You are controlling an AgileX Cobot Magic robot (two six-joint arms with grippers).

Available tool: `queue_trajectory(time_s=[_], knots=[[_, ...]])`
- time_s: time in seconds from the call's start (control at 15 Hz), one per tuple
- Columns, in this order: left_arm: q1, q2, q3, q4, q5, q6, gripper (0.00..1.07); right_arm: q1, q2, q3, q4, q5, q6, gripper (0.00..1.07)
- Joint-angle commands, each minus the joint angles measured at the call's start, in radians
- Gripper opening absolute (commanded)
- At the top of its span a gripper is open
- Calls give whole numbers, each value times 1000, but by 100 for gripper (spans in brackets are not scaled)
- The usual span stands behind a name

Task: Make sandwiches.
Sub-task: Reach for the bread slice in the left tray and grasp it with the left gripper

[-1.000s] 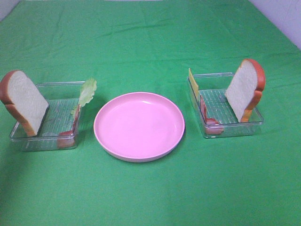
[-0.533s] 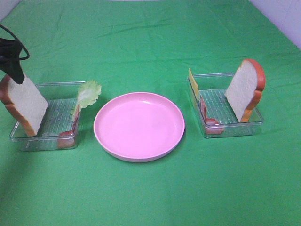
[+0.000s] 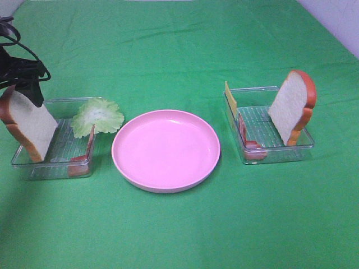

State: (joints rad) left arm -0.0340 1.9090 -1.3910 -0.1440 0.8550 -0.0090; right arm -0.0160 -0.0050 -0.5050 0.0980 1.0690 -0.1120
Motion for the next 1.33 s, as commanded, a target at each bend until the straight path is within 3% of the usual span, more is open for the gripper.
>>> queue_trajectory(time_s=[0.07, 0.27, 0.6, 0.73, 1.33], knots=[[-5, 12, -4, 3, -20, -8, 64, -6, -16, -1, -1, -8, -10, 76], [-5, 34, -4, 2, -23, -8, 56, -6, -16, -1, -1, -8, -10, 76], [-5, 33, -4, 3, -42, -8, 12, -6, -16, -1, -1, -8, -10, 76], [-5, 31, -4, -1, -44, -8, 0, -6, -16, -1, -1, -8, -10, 76], [-5, -31, -6, -112, -22, -4, 0, -6, -16, -1, -1, -8, -10, 76]])
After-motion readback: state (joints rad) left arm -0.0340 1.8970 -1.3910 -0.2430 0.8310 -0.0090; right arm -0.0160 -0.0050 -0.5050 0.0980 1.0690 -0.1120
